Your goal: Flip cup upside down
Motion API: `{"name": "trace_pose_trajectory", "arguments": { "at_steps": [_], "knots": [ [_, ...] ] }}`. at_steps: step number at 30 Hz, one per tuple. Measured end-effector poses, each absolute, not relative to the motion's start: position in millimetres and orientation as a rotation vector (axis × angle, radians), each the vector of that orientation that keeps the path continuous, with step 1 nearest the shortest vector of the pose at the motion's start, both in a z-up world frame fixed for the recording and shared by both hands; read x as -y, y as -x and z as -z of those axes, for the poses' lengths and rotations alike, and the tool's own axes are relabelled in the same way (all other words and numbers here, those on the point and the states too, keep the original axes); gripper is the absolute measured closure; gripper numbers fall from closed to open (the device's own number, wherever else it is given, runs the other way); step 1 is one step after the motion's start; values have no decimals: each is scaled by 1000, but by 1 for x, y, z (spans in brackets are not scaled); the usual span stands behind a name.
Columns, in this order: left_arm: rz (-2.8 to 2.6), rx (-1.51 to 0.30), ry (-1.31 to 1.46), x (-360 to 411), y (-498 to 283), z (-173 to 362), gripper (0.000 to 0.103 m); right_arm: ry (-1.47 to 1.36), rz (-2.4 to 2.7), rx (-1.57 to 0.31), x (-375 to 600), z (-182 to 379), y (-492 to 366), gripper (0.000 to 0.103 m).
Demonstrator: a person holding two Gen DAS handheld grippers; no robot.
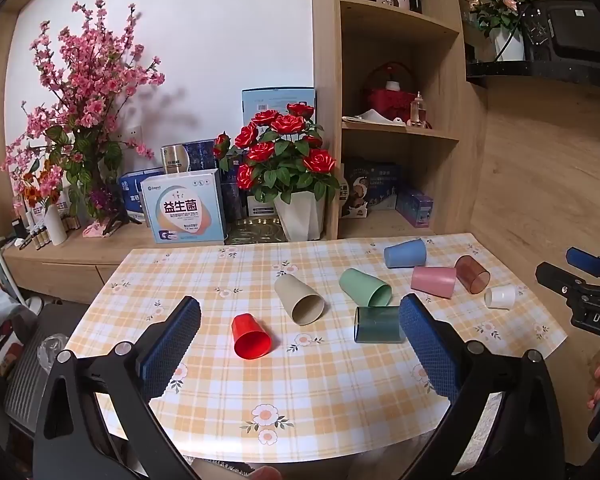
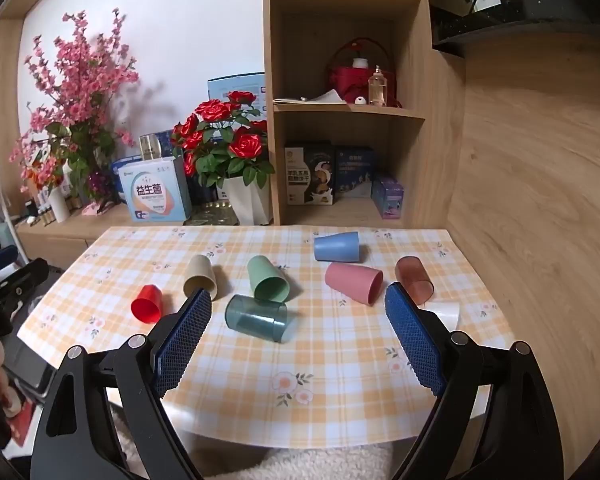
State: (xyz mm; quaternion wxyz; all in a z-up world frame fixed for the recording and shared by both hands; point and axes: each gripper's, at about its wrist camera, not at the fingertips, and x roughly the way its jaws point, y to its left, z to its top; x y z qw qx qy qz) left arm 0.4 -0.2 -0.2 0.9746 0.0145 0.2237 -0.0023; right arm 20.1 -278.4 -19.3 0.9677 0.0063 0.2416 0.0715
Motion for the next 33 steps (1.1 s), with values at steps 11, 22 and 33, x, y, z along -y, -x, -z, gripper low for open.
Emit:
{"name": "trace_pose_trajectory", "arguments": {
  "at_steps": [11, 22, 33],
  "knots": [
    [7, -448, -24, 0, 0, 0, 6, -12, -143, -491, 278, 20, -21, 17],
    [5, -446, -22, 0, 0, 0, 6, -13, -143, -493, 278, 20, -20, 17],
    [3, -444, -21, 0, 3, 1, 6, -14, -143, -494, 277, 20, -21, 17]
  ]
}}
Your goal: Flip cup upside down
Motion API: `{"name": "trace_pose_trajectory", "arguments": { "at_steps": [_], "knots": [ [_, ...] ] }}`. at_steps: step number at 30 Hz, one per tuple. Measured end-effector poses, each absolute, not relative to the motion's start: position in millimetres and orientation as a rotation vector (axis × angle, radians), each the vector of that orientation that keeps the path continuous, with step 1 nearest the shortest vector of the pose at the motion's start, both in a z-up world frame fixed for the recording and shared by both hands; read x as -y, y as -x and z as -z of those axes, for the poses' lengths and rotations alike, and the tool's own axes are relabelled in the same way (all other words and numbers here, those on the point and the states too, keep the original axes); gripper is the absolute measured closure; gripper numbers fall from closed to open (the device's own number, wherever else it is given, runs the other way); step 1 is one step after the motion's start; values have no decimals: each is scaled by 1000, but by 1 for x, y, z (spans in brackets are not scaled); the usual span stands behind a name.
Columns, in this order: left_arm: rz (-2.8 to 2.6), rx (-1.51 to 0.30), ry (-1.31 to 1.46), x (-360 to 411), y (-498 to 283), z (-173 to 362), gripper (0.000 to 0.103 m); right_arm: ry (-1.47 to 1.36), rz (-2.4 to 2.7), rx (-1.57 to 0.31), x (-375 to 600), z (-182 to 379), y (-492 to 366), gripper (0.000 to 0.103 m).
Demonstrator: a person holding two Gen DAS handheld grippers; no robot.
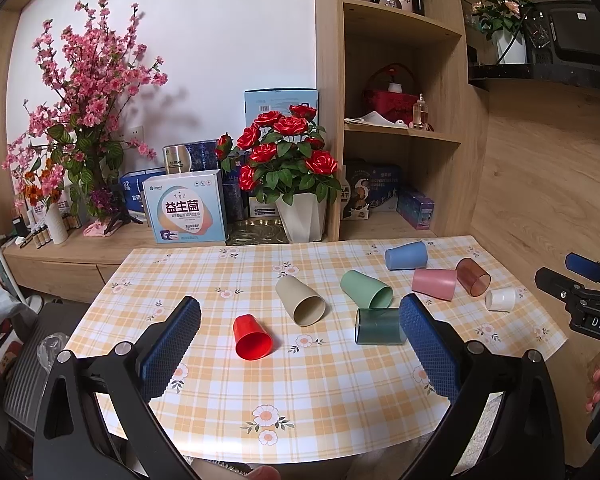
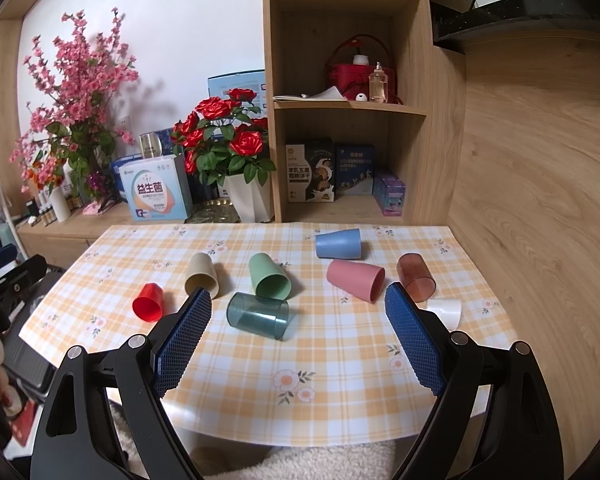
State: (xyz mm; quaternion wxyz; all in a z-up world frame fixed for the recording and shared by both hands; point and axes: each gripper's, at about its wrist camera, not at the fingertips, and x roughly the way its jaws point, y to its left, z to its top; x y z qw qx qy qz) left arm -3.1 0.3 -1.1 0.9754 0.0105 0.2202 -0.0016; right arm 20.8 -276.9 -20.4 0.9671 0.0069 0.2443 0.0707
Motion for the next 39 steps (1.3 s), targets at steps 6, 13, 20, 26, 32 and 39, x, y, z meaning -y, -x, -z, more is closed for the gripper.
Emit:
{"name": "trace_pose_trajectory", "arguments": {
  "at_steps": [6, 13, 20, 26, 32, 39],
  "knots": [
    [5, -444, -19, -1, 3, 0, 6, -14, -144, -493, 277, 20, -21, 17],
    [4, -442, -19, -2, 1, 0, 6, -14, -145, -492, 277, 20, -20, 17],
    [3, -441, -18, -1, 1, 0, 6, -14, -144, -492, 277, 20, -21, 17],
    [4, -441, -18, -2, 1, 0, 6, -14, -145, -493, 274, 18, -19, 17],
    [5, -442, -18, -2, 1, -1, 6, -14, -145, -493, 276, 19, -20, 17],
    [4, -442, -18, -4, 1, -4, 6, -14, -145, -493, 277, 19, -21, 17]
  ]
}}
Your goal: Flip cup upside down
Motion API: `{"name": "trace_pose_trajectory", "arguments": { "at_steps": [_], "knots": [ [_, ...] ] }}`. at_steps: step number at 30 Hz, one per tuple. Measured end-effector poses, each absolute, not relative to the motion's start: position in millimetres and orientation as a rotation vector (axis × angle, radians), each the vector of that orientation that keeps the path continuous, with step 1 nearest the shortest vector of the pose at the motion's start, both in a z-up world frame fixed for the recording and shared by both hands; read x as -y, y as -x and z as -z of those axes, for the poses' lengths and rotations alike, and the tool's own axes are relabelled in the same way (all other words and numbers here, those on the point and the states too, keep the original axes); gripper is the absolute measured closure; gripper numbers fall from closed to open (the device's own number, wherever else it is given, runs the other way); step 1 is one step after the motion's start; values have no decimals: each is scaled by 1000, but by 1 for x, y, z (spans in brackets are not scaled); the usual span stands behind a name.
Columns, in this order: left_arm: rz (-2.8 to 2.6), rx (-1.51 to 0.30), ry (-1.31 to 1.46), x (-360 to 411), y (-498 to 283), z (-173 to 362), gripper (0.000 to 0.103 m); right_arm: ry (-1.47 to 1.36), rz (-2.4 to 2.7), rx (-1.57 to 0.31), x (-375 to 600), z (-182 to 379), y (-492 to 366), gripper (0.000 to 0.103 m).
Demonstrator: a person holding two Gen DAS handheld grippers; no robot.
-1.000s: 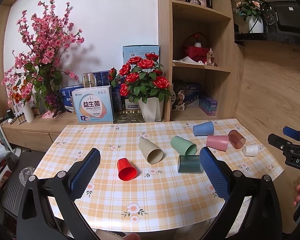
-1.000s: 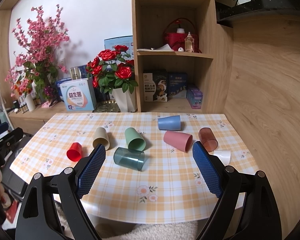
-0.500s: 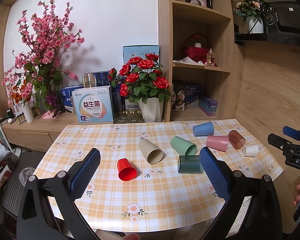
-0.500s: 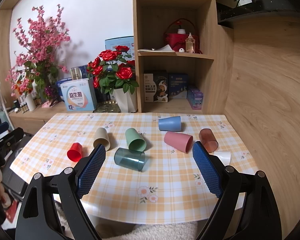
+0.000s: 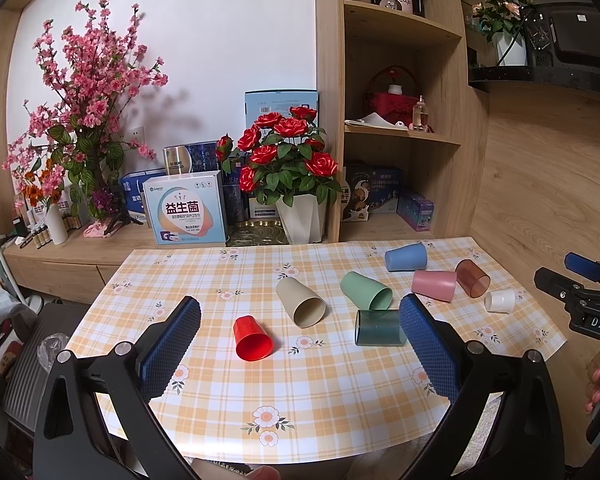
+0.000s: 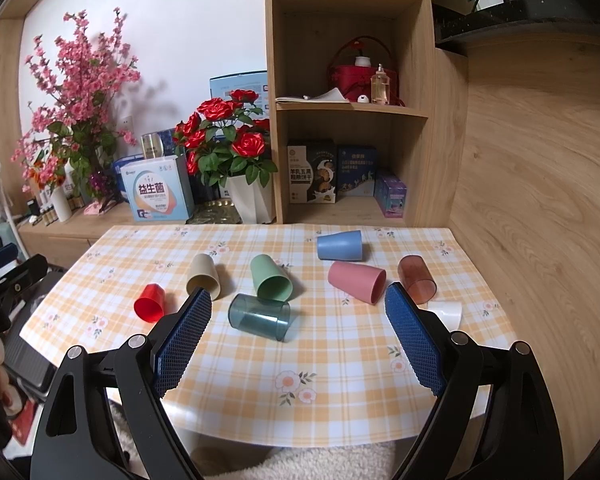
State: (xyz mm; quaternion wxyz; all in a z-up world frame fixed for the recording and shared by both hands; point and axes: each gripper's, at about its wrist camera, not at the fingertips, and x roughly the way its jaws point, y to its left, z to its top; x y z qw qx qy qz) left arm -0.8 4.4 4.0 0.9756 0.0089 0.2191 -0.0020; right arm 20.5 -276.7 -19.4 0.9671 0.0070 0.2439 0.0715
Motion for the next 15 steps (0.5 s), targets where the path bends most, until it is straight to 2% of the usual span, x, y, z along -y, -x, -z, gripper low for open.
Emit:
{"name": "trace_pose_trajectory", "arguments": {
  "at_steps": [15],
  "knots": [
    [7, -445, -15, -4, 1, -3, 6, -18, -142, -498, 275, 21, -17, 17]
  ]
}}
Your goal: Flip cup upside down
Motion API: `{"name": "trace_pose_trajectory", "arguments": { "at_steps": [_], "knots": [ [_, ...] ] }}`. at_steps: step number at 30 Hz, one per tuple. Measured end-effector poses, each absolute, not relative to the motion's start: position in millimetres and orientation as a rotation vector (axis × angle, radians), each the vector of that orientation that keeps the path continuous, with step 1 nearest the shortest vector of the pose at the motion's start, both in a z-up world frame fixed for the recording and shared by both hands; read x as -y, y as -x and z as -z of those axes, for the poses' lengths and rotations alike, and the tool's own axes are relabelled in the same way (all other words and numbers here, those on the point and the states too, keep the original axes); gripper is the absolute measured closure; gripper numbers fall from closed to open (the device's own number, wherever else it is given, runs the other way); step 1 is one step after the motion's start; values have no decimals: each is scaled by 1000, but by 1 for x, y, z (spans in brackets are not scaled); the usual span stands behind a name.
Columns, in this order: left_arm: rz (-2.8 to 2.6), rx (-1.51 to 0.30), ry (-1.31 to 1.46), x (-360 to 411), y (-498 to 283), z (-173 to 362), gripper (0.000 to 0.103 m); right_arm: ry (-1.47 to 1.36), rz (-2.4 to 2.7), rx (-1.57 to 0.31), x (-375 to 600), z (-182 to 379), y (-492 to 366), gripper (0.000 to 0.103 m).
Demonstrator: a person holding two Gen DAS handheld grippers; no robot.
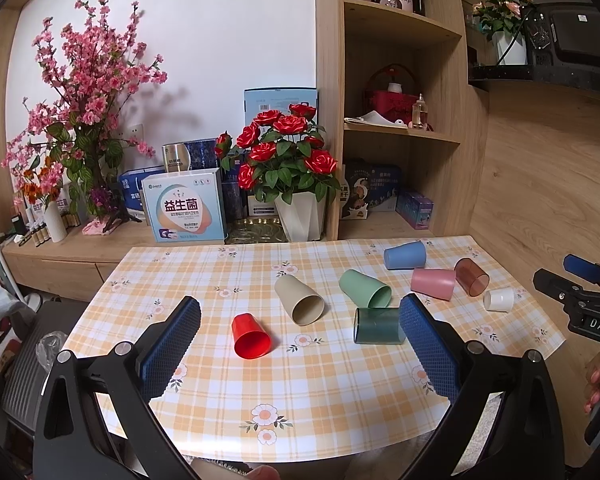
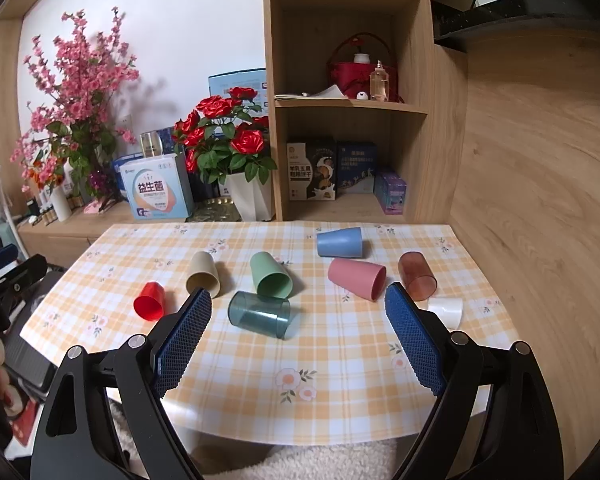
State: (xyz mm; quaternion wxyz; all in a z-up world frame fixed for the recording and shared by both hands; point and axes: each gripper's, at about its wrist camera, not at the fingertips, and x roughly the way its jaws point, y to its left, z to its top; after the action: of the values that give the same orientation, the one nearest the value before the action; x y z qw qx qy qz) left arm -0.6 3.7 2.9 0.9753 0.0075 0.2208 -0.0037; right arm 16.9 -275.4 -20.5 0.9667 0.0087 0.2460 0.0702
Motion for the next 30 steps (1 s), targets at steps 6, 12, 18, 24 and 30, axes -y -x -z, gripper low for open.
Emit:
{"name": "trace_pose_trajectory", "arguments": {
  "at_steps": [6, 12, 18, 24, 30],
  "knots": [
    [20, -449, 3, -4, -1, 4, 6, -37, -136, -502, 283, 35, -26, 17],
    [15, -456, 9, -6, -7, 17, 6, -125, -158, -503, 307, 56, -33, 13],
    [-39, -532, 33, -22, -27, 47, 6, -176, -86, -577, 341, 92, -51, 13],
    [-85, -606, 61, -38, -47, 74, 6, -215, -8, -644, 372, 127, -75, 13],
    [-100, -664, 51, -42, -62, 97, 6, -232, -18, -712, 378, 152, -97, 13]
  ]
}}
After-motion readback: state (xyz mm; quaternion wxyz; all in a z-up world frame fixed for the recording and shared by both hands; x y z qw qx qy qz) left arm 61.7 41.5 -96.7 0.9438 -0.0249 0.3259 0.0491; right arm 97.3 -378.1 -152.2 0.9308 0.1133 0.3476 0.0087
